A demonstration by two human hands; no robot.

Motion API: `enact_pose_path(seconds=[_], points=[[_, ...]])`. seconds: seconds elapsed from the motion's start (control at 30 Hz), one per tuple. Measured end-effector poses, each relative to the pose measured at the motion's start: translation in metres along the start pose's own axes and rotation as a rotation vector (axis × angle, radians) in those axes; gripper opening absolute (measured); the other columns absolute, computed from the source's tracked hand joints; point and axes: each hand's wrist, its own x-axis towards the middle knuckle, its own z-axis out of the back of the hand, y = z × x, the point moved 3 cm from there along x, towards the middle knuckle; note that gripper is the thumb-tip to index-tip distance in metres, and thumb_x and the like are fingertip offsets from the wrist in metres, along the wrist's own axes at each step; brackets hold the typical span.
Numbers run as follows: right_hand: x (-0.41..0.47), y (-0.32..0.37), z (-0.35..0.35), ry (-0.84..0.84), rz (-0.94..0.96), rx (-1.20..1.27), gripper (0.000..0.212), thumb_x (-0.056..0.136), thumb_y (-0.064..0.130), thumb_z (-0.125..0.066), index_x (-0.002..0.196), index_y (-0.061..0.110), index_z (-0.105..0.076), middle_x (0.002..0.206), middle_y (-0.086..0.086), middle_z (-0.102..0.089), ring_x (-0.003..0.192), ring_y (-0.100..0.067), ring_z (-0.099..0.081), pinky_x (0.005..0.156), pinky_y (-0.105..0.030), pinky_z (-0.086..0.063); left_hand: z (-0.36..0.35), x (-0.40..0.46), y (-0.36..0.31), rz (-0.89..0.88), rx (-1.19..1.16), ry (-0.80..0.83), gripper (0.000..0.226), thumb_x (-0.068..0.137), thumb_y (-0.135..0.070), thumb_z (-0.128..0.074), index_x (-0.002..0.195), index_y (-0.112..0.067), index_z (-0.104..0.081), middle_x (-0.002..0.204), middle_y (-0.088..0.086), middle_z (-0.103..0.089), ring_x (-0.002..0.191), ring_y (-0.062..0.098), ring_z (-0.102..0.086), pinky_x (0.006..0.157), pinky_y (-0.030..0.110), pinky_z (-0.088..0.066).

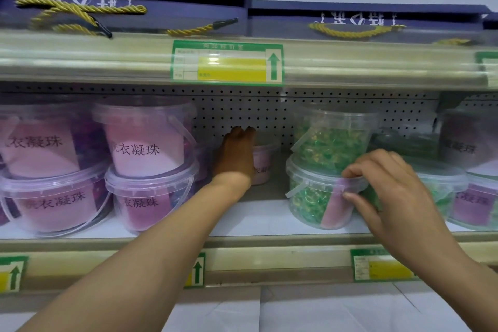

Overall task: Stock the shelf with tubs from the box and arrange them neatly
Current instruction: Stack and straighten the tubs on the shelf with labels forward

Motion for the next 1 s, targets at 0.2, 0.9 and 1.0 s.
enact_pose_path(seconds=[0.2, 0.9, 1.0], points=[[-0.005, -0.004, 0.001, -0.041, -0.098, -0.027, 0.029, 0.067, 0.005, -0.078, 0.087, 0.007, -0.058, 0.09, -0.005, -0.053, 0.078, -0.026, -0.053, 0.063, -0.035, -0.045, 0.0, -0.002, 0.003, 0.031, 0.039, 0.039, 0.033, 0.08, 0.006, -0.053, 0.112, -0.003, -0.049, 0.121, 0.015, -0.051, 0.111, 0.032, -0.05, 0.081, 0.036, -0.04], [0.001, 0.026, -0.004, -0.022, -0.188, 0.061, 0.026, 0.07, 0.007, -0.076, 0.088, 0.011, -0.057, 0.092, 0.002, -0.044, 0.087, -0.018, -0.043, 0.064, -0.03, -0.035, 0.007, -0.006, 0.001, -0.001, 0.174, 0.019, 0.037, 0.09, -0.005, -0.043, 0.126, -0.011, -0.05, 0.131, 0.013, -0.044, 0.125, 0.03, -0.04, 0.087, 0.039, -0.043], [0.001, 0.027, -0.004, -0.015, -0.193, 0.049, 0.025, 0.071, 0.008, -0.075, 0.088, 0.012, -0.056, 0.093, 0.002, -0.045, 0.087, -0.018, -0.043, 0.063, -0.031, -0.036, 0.009, -0.008, 0.003, 0.005, 0.143, 0.018, 0.034, 0.088, -0.003, -0.045, 0.121, -0.01, -0.053, 0.129, 0.012, -0.046, 0.122, 0.03, -0.042, 0.086, 0.038, -0.043]])
